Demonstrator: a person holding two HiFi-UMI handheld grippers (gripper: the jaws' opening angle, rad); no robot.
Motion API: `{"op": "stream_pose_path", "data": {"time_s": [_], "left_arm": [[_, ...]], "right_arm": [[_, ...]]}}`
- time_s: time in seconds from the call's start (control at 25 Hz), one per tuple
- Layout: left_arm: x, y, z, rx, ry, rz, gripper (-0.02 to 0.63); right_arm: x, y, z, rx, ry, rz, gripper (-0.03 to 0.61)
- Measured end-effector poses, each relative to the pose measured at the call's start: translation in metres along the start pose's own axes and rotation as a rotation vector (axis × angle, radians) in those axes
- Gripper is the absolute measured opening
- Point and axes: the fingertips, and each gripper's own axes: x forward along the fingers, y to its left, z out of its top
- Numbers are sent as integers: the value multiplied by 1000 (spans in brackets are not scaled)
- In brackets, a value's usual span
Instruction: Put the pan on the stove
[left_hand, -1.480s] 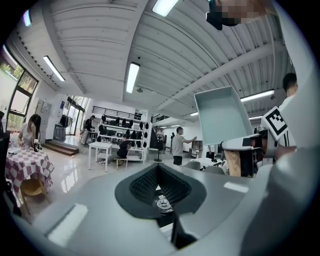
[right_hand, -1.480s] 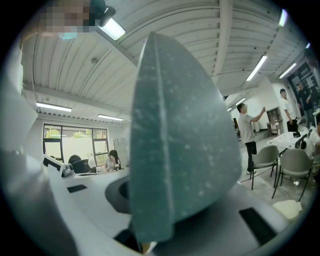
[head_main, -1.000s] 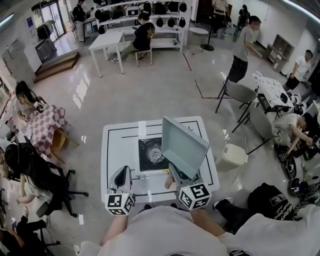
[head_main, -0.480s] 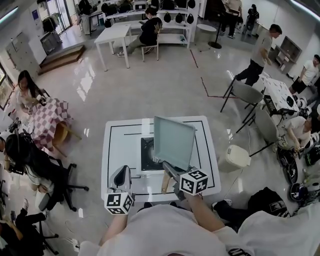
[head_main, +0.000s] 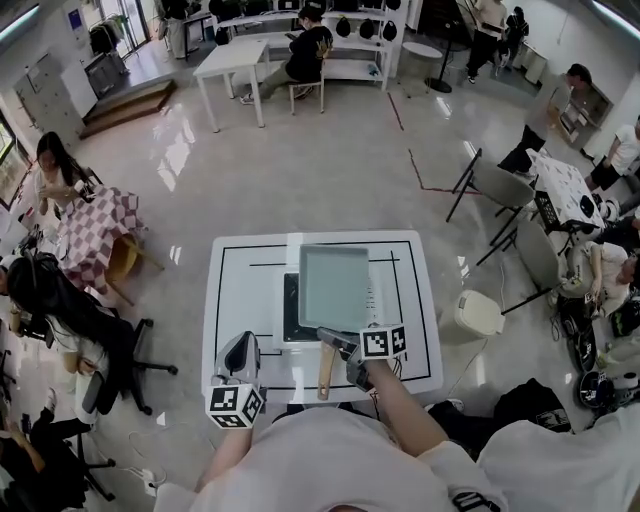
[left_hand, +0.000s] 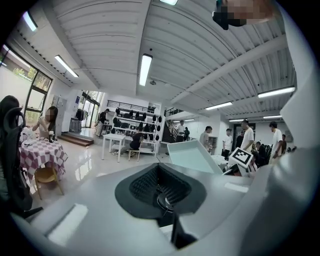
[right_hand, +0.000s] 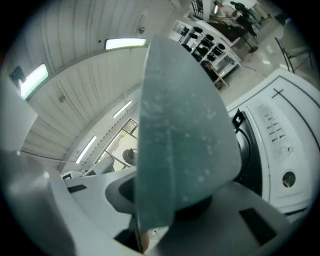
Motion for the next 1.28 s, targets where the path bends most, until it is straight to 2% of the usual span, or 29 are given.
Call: {"op": "stream_pose_path", "data": {"time_s": [0.2,0.4,0.6,0.72,0.88,1.28], "left_arm": [[6,2,-5,-6,16,3,9],[13,4,-6,-14,21,2,10],[21,7,-4,-14,28,5,9],[24,8,-7,-18,35,6,10],[27,7,-11,-28,47,6,9],[38,6,-14,-34,64,6,9]], "right_arm": [[20,-18,-14,152,85,56,120],[36,-33,-20,281,123,100,120],[45,-36,-22,390,151,196,121],[49,-40,-29,422,184,221,121],[53,-49,-38,439,223,210,121],[56,-62,-43,519,247,237,121]]}}
